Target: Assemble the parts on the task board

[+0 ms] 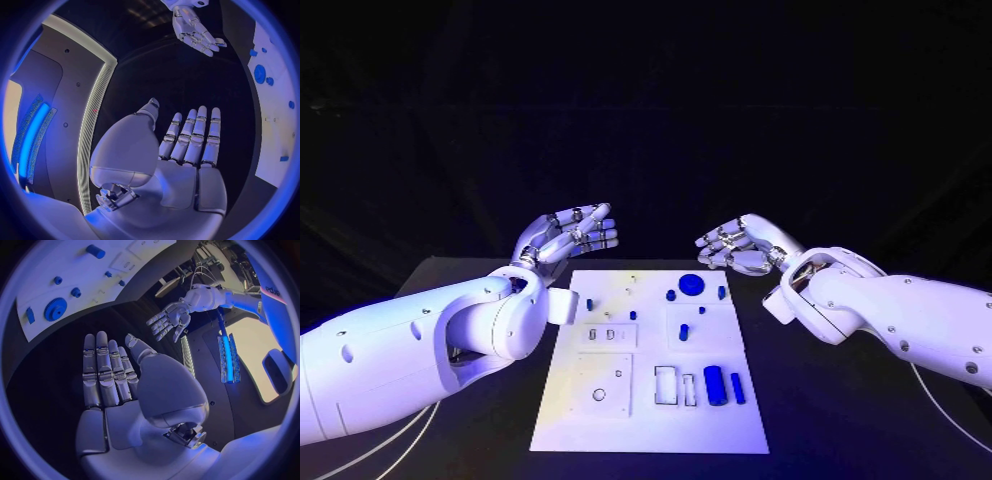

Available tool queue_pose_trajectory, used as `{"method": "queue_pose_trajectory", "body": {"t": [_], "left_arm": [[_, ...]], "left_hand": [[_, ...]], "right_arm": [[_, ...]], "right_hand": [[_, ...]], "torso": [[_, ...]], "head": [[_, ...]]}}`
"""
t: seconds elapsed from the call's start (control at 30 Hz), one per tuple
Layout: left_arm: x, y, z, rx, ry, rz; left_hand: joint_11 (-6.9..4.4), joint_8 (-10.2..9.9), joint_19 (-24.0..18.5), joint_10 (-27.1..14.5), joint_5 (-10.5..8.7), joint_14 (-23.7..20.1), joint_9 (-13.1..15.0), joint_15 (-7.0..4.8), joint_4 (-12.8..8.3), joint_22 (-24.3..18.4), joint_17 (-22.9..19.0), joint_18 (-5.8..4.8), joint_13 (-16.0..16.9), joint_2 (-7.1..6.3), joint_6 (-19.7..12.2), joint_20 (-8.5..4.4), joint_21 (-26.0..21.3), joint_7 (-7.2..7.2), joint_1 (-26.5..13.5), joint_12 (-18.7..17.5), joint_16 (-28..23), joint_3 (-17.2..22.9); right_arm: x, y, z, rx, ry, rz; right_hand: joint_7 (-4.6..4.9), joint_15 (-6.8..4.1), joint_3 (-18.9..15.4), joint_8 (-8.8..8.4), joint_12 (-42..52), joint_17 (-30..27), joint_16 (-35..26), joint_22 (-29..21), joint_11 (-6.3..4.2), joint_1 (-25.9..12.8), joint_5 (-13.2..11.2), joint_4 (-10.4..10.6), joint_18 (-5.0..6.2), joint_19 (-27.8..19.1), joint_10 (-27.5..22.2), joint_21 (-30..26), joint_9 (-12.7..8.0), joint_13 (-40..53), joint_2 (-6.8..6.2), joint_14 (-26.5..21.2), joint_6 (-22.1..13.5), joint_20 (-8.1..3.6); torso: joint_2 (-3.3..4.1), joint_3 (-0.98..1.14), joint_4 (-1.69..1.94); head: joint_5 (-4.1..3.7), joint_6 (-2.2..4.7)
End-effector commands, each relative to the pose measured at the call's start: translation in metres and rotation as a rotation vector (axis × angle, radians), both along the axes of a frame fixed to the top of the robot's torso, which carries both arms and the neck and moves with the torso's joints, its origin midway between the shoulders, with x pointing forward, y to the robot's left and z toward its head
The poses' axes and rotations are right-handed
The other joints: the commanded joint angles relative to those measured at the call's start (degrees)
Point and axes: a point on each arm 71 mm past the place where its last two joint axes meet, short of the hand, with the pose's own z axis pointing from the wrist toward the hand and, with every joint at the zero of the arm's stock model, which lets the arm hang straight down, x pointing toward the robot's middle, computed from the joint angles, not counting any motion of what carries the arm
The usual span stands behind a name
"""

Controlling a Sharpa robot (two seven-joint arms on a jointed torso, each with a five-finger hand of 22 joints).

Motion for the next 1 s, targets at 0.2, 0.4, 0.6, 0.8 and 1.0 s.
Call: {"method": "queue_pose_trajectory", "body": {"t": [0.2, 0.4, 0.6, 0.8, 1.0], "left_arm": [[-0.010, -0.009, 0.010, -0.016, -0.035, -0.070], [-0.017, -0.012, 0.013, -0.019, -0.039, -0.088], [-0.021, -0.014, 0.017, -0.007, -0.058, -0.102], [-0.024, -0.016, 0.022, -0.008, -0.072, -0.111], [-0.025, -0.016, 0.027, -0.008, -0.080, -0.113]], "left_hand": [[0.04, -0.32, 0.61, 0.24, 0.16, 0.37, -0.10, 0.15, -0.32, 0.06, -0.12, 1.16, -0.04, 0.22, 0.24, 0.06, 0.28, 4.92, 0.55, -0.39, -0.28, -0.14], [0.09, -0.56, 0.74, 0.23, 0.16, 0.15, -0.17, 0.23, -0.45, 0.02, -0.19, 1.32, -0.05, 0.30, 0.07, 0.08, 0.35, 4.97, 0.60, -0.65, -0.68, -0.25], [0.15, -0.78, 0.78, 0.21, 0.16, -0.09, -0.22, 0.33, -0.51, -0.03, -0.23, 1.41, -0.06, 0.33, -0.08, 0.11, 0.37, 5.03, 0.54, -0.90, -1.08, -0.42], [0.16, -0.82, 0.78, 0.21, 0.16, -0.14, -0.22, 0.35, -0.52, -0.05, -0.24, 1.43, -0.06, 0.35, -0.09, 0.11, 0.37, 5.04, 0.54, -0.95, -1.17, -0.44], [0.18, -0.89, 0.78, 0.21, 0.16, -0.25, -0.24, 0.38, -0.54, -0.07, -0.25, 1.45, -0.06, 0.37, -0.15, 0.12, 0.37, 5.05, 0.52, -1.03, -1.32, -0.49]], "right_arm": [[0.006, 0.015, 0.010, -0.367, -0.153, 0.021], [0.011, 0.026, 0.018, -0.517, -0.232, 0.000], [0.016, 0.035, 0.021, -0.607, -0.269, -0.003], [0.021, 0.044, 0.020, -0.664, -0.275, 0.007], [0.021, 0.053, 0.018, -0.694, -0.275, 0.026]], "right_hand": [[-1.94, -4.45, 2.98, -0.59, -0.44, 7.24, 6.11, 6.76, -2.58, -1.36, -1.05, 0.37, 0.74, 11.64, 4.88, 12.28, 0.38, 0.65, -3.74, 16.00, 4.75, -4.99], [-2.62, -5.21, 5.90, -1.52, -0.34, 18.48, 21.95, 19.38, -3.26, -1.62, -2.70, 1.93, -0.42, 16.09, 5.35, 25.04, 0.48, 1.55, -5.63, 16.61, 4.78, -6.36], [-2.67, -4.86, 8.16, -1.70, -0.19, 40.08, 45.45, 46.25, -3.18, -2.12, -2.44, 3.60, -3.95, 24.29, 2.77, 45.63, 0.75, 1.81, -7.55, 16.80, 4.70, -6.27], [-2.83, -4.73, 8.92, -1.69, -0.30, 47.82, 53.24, 54.18, -2.93, -2.16, -2.63, 4.69, -4.98, 25.84, 1.59, 51.36, 0.96, 2.24, -8.47, 16.43, 4.57, -5.96], [-2.92, -4.71, 9.41, -1.63, -0.19, 52.37, 57.79, 58.86, -2.86, -1.92, -2.62, 5.33, -5.60, 26.99, 1.21, 54.61, 1.12, 2.63, -8.77, 16.42, 4.52, -5.71]], "torso": [[3.74, 0.23, 0.39], [5.64, 0.20, 0.94], [6.54, 0.08, 1.27], [7.56, -0.17, 1.70], [8.18, -0.23, 1.86]], "head": [[-0.55, 0.62], [-0.72, 2.09], [-1.19, 2.26], [-1.58, 2.39], [-1.53, 2.52]]}}
